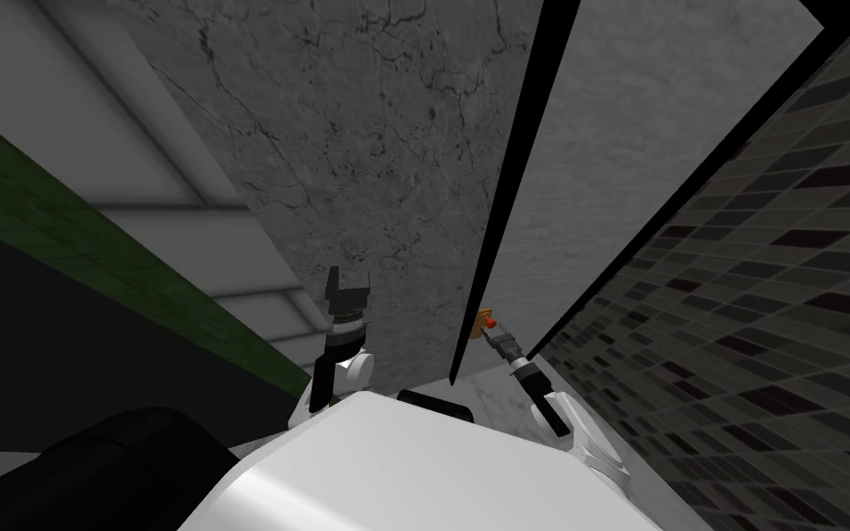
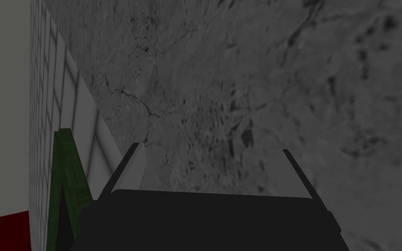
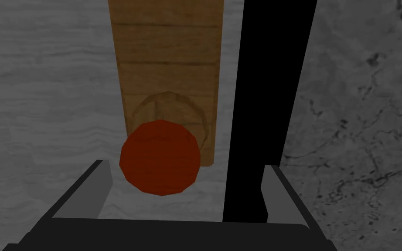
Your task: Pull the door open
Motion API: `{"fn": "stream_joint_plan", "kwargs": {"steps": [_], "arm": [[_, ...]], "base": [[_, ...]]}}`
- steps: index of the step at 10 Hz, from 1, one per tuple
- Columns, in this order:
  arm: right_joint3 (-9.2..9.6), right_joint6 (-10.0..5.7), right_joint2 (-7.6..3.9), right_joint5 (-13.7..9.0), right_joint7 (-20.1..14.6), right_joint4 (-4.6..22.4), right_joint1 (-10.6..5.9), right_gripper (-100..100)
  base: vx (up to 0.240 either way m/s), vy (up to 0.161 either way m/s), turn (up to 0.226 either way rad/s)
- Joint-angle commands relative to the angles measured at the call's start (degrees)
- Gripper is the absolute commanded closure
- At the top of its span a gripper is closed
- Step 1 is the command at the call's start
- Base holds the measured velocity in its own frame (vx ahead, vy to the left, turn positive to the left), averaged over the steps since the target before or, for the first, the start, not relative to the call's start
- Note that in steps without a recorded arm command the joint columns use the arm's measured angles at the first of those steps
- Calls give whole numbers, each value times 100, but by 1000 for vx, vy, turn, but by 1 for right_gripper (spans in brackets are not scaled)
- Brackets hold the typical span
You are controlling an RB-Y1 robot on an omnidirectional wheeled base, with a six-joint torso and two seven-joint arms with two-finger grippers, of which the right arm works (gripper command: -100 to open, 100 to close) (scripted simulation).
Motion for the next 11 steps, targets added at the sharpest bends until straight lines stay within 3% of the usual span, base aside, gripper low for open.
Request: {"fn": "stream_joint_plan", "kwargs": {"steps": [1, 2, 3, 8, 9, 11], "arm": [[-89, 52, -59, -62, 9, 180, -173, -100], [-59, 16, -41, -42, 7, 106, -95, -100], [-59, 16, -41, -42, 7, 106, -95, 100], [-59, 16, -41, -42, 7, 106, -95, 100], [-37, 75, -70, -267, -209, 88, -96, 100], [-4, 113, -85, -452, -390, 76, -88, 100]], "base": [[135, -4, 146], [42, -19, 42], [-13, -2, -38], [-3, 1, -3], [-37, -27, 116], [-73, -49, 112]]}}
